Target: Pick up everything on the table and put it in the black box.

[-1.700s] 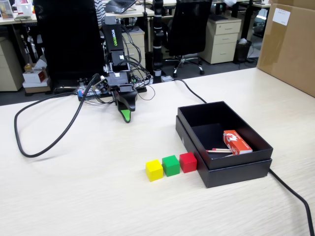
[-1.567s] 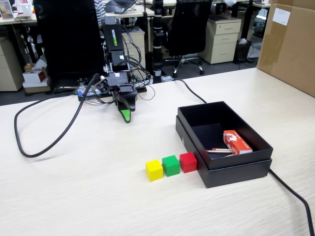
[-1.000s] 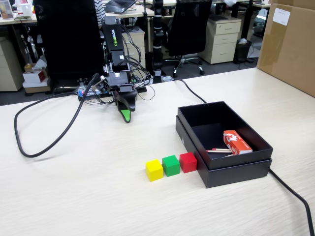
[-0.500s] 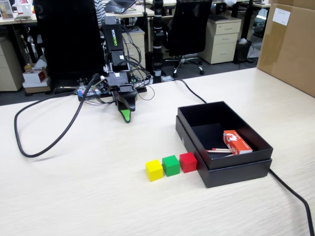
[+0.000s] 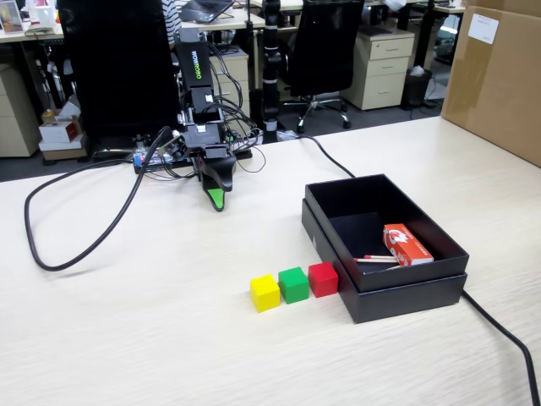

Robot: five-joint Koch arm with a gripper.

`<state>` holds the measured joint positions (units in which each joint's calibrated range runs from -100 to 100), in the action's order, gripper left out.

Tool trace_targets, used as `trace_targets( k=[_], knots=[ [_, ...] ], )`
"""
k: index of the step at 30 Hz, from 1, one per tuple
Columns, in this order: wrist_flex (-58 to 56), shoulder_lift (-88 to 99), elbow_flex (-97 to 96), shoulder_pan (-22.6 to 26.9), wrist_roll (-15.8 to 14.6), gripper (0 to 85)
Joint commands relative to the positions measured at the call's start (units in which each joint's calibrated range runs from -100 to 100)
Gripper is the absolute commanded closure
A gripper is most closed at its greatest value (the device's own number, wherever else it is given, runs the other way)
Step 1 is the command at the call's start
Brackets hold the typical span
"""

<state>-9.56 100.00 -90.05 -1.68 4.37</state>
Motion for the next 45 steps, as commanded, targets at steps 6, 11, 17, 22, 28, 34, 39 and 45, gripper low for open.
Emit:
trace_targets(
  k=[6, 11, 17, 22, 28, 34, 39, 45],
  knots=[
    [-1.54, 0.0, -2.79, 0.0, 0.39, 35.8],
    [-1.54, 0.0, -2.79, 0.0, 0.39, 35.8],
    [-1.54, 0.0, -2.79, 0.0, 0.39, 35.8],
    [-1.54, 0.0, -2.79, 0.0, 0.44, 35.8],
    [-1.54, 0.0, -2.7, 0.0, 0.44, 35.9],
    [-1.88, -1.49, -1.25, -0.49, -0.2, 35.8],
    [-12.68, -2.41, 8.27, -0.98, -0.29, 35.9],
    [-21.32, -7.8, 24.14, -0.73, -1.03, 37.5]
  ],
)
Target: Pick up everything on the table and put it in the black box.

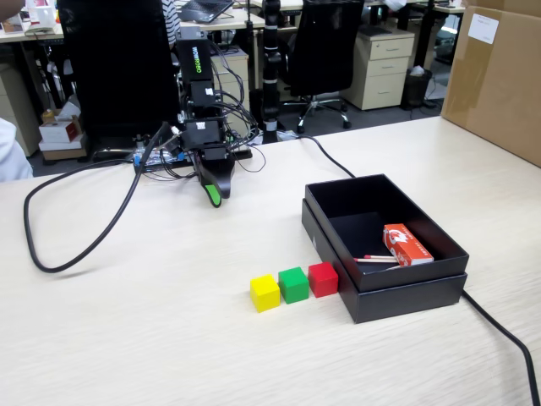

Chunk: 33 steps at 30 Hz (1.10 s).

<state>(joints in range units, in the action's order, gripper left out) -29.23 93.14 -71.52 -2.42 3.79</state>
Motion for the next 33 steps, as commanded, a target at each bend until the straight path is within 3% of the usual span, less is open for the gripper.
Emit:
trace_targets(
  k=[1, 9, 13, 25, 33],
  knots=[
    [-3.64, -2.89, 9.6, 0.2, -0.44, 38.0],
    [-24.9, -30.43, 46.5, 1.12, -2.25, 37.9],
    [-30.08, -46.27, 62.36, 1.12, -2.25, 38.0],
    [-31.03, -89.98, 97.18, 1.32, -2.25, 38.2],
    [-32.76, -107.88, 112.59, 2.59, -2.3, 38.2]
  ],
)
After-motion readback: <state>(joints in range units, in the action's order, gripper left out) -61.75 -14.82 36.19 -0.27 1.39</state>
